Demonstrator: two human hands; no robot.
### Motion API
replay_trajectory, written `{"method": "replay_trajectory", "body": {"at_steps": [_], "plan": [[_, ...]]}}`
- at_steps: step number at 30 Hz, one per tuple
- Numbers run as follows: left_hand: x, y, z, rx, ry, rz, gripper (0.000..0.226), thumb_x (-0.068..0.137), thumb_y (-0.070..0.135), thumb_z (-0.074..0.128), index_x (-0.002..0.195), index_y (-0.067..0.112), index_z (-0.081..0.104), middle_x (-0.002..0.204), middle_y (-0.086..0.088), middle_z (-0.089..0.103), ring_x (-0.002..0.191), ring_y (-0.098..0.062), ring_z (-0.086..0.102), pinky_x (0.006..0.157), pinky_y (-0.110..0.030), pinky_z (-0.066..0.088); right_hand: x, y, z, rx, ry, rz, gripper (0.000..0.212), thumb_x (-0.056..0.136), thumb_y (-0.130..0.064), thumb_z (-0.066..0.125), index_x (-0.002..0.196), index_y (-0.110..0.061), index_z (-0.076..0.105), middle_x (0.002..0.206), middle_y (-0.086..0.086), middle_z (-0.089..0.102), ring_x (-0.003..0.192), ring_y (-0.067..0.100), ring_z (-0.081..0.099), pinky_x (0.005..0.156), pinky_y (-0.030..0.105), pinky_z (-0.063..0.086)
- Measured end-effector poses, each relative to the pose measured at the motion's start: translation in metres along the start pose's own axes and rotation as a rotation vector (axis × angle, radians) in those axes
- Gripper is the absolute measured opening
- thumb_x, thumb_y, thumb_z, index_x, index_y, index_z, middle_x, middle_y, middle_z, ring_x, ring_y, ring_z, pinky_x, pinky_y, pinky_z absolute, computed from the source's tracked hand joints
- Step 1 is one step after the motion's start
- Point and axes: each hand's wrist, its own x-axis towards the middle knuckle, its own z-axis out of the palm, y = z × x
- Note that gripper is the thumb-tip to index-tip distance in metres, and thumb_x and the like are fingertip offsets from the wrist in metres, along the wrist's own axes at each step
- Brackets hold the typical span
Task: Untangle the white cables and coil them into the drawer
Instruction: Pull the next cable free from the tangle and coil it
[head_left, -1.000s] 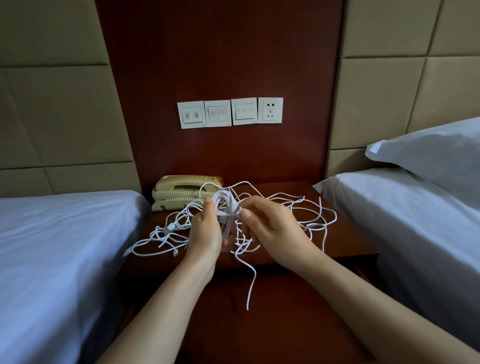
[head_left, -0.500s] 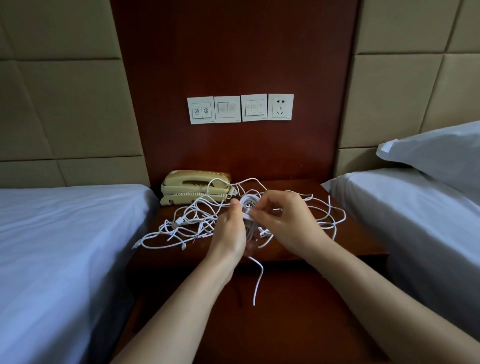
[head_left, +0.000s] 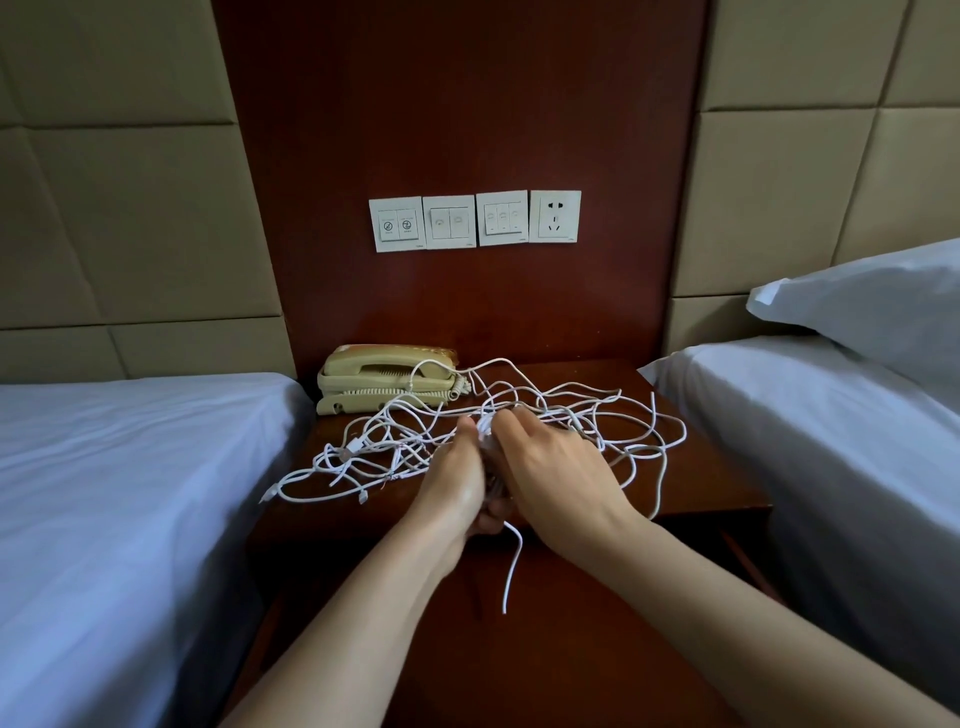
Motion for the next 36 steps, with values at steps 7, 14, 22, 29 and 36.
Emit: {"method": "replay_trajectory", "body": {"at_steps": [7,14,22,29,36], "plan": [[0.006,-0.004,-0.002,0.115,0.069,0.03,0.051,0.1,0.047,0.02,0.089,0.011,0.054,0.061,-0.009,0.052,0.041,-0.019,0.045,0.04,-0.017,0.032,0.001,0.006,0.006,0.08,0.027,-0.053,0.019,0.082,-0.006,0.061,0.097,-0.007,0.049,0.097,0.009,0.051,0.078,0.028,0.053,0.056,0.035,0.037],[0.003,-0.004,-0.002,0.196,0.127,0.099,0.052,0.101,0.042,0.02,0.079,0.01,0.055,0.061,-0.013,0.057,0.044,-0.021,0.049,0.042,-0.02,0.033,0.006,0.015,0.009,0.066,0.021,-0.14,0.019,0.075,0.002,0.064,0.091,-0.003,0.056,0.089,0.011,0.055,0.079,0.029,0.054,0.062,0.028,0.034],[0.004,0.003,-0.003,0.067,0.156,0.136,0.049,0.101,0.043,0.025,0.075,0.017,0.058,0.066,-0.007,0.059,0.053,-0.021,0.054,0.047,-0.022,0.038,0.004,0.012,0.011,0.506,0.21,0.027,0.014,0.092,-0.012,0.048,0.091,-0.004,0.059,0.083,-0.007,0.042,0.07,0.001,0.043,0.064,0.012,0.033],[0.0,0.008,-0.006,-0.198,0.054,0.067,0.05,0.102,0.039,0.022,0.077,0.008,0.053,0.049,-0.005,0.047,0.029,-0.012,0.033,0.038,-0.014,0.021,-0.001,0.011,0.016,0.52,0.315,0.086,0.008,0.086,-0.01,0.064,0.091,-0.008,0.057,0.09,-0.004,0.047,0.077,0.007,0.048,0.065,0.01,0.038],[-0.002,0.003,-0.008,-0.235,0.076,0.034,0.044,0.101,0.037,0.026,0.08,0.01,0.054,0.051,-0.005,0.049,0.032,-0.013,0.035,0.04,-0.015,0.023,0.001,0.007,0.022,0.488,0.32,0.072,0.009,0.088,-0.017,0.054,0.085,-0.009,0.057,0.088,-0.004,0.048,0.083,0.015,0.046,0.073,0.02,0.036]]}}
